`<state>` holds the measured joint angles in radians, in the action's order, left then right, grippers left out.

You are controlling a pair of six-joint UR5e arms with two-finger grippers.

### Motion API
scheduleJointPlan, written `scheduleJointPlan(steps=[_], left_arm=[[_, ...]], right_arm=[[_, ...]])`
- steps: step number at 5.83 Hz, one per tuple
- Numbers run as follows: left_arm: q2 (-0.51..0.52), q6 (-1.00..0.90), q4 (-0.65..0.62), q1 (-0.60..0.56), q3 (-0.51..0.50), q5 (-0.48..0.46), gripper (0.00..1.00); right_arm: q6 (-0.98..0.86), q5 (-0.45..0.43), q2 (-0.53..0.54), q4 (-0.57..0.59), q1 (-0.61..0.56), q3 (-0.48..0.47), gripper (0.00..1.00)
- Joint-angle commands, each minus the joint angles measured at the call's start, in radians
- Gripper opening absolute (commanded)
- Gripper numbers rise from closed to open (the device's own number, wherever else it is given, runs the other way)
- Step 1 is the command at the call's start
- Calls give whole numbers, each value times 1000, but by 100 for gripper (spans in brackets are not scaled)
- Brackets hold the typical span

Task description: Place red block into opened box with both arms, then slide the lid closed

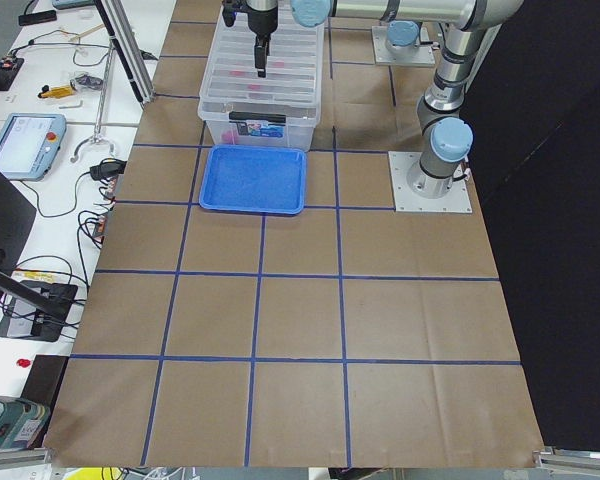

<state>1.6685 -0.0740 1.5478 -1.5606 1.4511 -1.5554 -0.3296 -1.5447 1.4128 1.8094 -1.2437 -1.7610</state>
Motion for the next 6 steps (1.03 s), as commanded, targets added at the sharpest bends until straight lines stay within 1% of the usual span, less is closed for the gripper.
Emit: scheduleJointPlan(steps=[1, 4, 5, 6], left_arm=[[2, 0, 0, 0, 0, 2, 98], [3, 0, 0, 1, 0, 0, 98], [2, 0, 0, 1, 0, 0, 98], [3, 0, 0, -1, 0, 0, 98]], right_arm=[[15, 11, 0, -1, -34, 0, 100], [15, 11, 0, 2, -46, 2, 100], [15, 9, 5, 8, -48, 26, 100], [17, 11, 27, -1, -56, 88, 100]])
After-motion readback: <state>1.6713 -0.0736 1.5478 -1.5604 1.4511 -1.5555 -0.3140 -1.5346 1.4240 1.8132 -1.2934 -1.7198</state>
